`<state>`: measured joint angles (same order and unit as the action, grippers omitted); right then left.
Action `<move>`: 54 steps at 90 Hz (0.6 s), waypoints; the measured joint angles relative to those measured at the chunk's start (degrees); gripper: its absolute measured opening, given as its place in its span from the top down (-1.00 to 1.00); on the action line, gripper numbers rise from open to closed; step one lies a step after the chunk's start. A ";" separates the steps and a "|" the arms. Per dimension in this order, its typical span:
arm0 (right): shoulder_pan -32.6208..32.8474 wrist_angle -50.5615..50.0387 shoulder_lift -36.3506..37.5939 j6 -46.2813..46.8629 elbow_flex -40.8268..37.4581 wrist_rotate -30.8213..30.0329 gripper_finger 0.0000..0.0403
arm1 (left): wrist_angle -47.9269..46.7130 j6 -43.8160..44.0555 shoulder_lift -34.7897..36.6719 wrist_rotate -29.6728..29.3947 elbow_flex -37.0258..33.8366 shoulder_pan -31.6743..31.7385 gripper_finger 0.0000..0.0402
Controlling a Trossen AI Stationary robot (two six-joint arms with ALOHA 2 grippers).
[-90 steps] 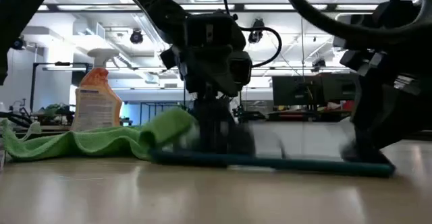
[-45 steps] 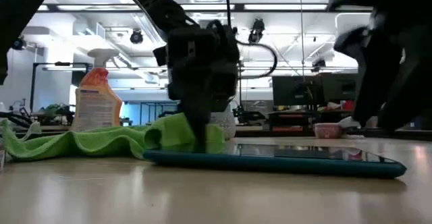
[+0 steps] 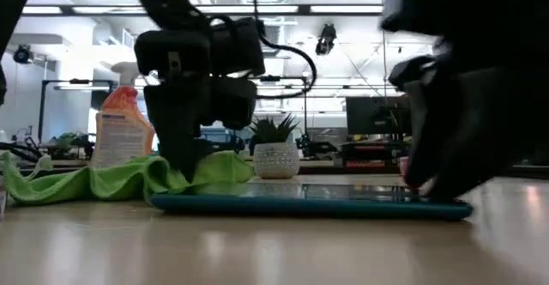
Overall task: Apply microfiber cloth
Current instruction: Spray the front and back of the tablet with the spray bottle
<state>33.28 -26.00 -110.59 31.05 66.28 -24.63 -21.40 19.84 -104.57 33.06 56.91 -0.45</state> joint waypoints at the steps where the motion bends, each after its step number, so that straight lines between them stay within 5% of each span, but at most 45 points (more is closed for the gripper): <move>1: -0.19 -0.30 0.00 0.36 -0.01 -0.01 0.35 | 0.78 0.43 0.16 -0.26 -0.46 0.00 0.13; 30: -2.40 -6.18 0.55 15.92 -1.10 -2.69 0.47 | 13.00 8.62 5.50 -7.66 -10.56 0.61 0.21; 54: -2.14 -6.27 1.53 13.83 -1.18 -1.97 0.43 | 24.84 22.34 8.74 -7.97 -18.20 0.72 0.26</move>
<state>31.14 -32.27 -109.05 44.87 65.10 -26.60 3.43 42.18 -95.83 25.09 38.71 0.27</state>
